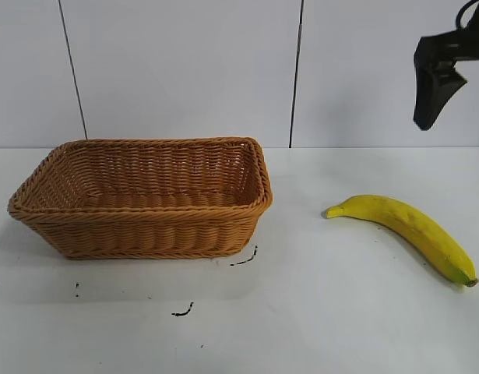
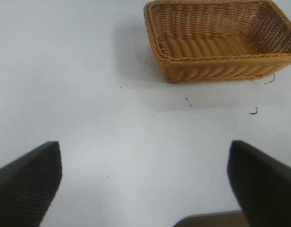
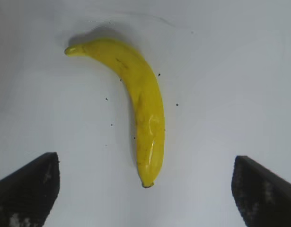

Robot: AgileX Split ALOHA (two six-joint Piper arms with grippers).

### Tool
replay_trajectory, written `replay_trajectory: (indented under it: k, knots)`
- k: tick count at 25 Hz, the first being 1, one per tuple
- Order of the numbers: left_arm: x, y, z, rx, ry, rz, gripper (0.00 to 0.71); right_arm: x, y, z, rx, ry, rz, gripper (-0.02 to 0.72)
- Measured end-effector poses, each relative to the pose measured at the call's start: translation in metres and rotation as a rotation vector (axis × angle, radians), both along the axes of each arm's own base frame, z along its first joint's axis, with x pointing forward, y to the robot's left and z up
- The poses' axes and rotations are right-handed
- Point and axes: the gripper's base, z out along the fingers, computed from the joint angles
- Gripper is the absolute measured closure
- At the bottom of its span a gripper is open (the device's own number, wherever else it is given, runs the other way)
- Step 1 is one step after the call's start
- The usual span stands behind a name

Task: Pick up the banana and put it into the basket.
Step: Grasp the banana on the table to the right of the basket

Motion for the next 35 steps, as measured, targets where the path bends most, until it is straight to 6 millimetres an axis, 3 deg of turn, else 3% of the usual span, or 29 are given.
replay_trajectory:
  k: [8, 15, 22, 35]
  knots:
    - [0.000, 0.000, 0.000, 0.000, 0.000, 0.000, 0.020, 0.027, 0.005, -0.066, 0.002, 0.058, 0.097, 0.011]
    - [0.000, 0.000, 0.000, 0.000, 0.000, 0.000, 0.020, 0.036, 0.012, -0.104, 0.022, 0.089, 0.083, 0.011]
    - [0.000, 0.000, 0.000, 0.000, 0.000, 0.000, 0.020, 0.039, 0.010, -0.124, 0.003, 0.105, 0.077, 0.011]
    - [0.000, 0.000, 0.000, 0.000, 0.000, 0.000, 0.020, 0.044, 0.009, -0.124, -0.005, 0.057, 0.050, 0.011]
